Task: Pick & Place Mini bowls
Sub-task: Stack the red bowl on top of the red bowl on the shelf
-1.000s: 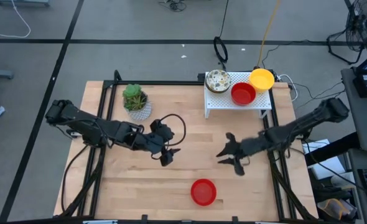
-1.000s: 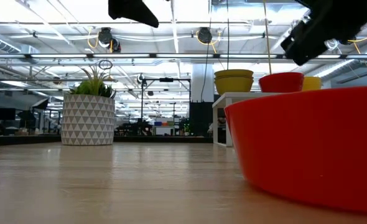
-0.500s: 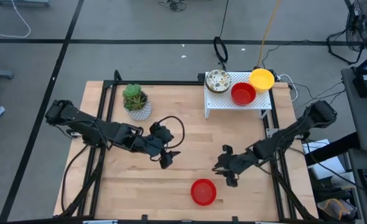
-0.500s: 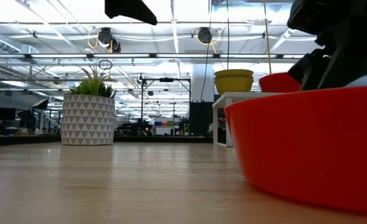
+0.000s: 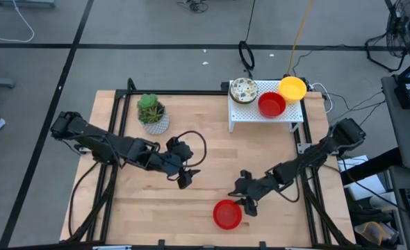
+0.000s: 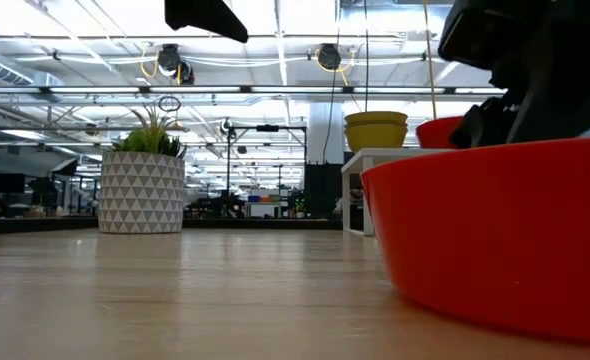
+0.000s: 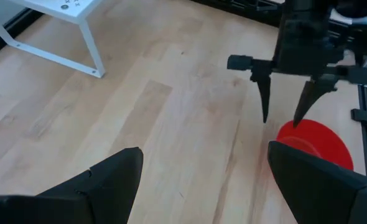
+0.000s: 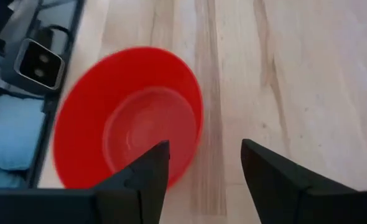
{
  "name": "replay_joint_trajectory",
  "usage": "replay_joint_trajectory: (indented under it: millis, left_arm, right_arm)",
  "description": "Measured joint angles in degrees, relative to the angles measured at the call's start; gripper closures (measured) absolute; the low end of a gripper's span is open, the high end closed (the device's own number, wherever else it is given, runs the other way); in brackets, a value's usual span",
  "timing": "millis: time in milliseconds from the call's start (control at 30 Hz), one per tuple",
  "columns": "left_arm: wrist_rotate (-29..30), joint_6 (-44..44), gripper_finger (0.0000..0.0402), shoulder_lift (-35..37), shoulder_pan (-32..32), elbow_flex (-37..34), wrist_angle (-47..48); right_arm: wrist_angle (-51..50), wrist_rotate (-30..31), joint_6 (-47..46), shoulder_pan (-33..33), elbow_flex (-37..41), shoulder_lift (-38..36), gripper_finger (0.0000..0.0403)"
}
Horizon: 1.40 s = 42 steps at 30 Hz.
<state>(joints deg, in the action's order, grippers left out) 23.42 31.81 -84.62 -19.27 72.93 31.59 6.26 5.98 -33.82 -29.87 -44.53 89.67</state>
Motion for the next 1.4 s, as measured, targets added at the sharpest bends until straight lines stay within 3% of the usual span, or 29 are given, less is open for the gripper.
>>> replay_joint_trajectory:
  millis: [267,467,633,800,900,1133,1400]
  left_arm:
    - [-0.77,0.01,0.0053,0.00,0.00,0.02,-0.02]
    - [-1.14,0.22,0.0053,0.00,-0.02,0.01,-0.02]
    - [-1.51,0.13,0.0053,0.00,-0.02,0.00,-0.02]
    - [-2.11,-0.22,0.0053,0.00,-0.02,0.01,-0.02]
    - [-2.16,-1.10,0.0053,0.00,-0.02,0.01,-0.02]
    - [-2.14,-1.51,0.0053,0.00,0.00,0.02,-0.04]
    - [-1.90,-3.53,0.0053,0.00,0.00,0.00,-0.07]
  right_arm:
    - [4.78,-0.11,-2.08,0.34,-1.12,5.22,0.0219]
    - [5.63,-0.07,-5.05,1.05,-1.12,7.83,0.0245]
    - [6.00,-0.07,-3.48,1.34,-1.12,8.31,0.0296]
    - [5.97,-0.28,-1.63,1.33,-1.11,8.12,0.0381]
    - [5.75,-0.36,-0.31,1.57,-1.08,6.63,0.0395]
    - [-5.02,0.88,4.66,6.60,-1.06,-9.78,0.0400]
    - [-21.83,13.16,8.78,19.32,-1.06,-35.11,0.0401]
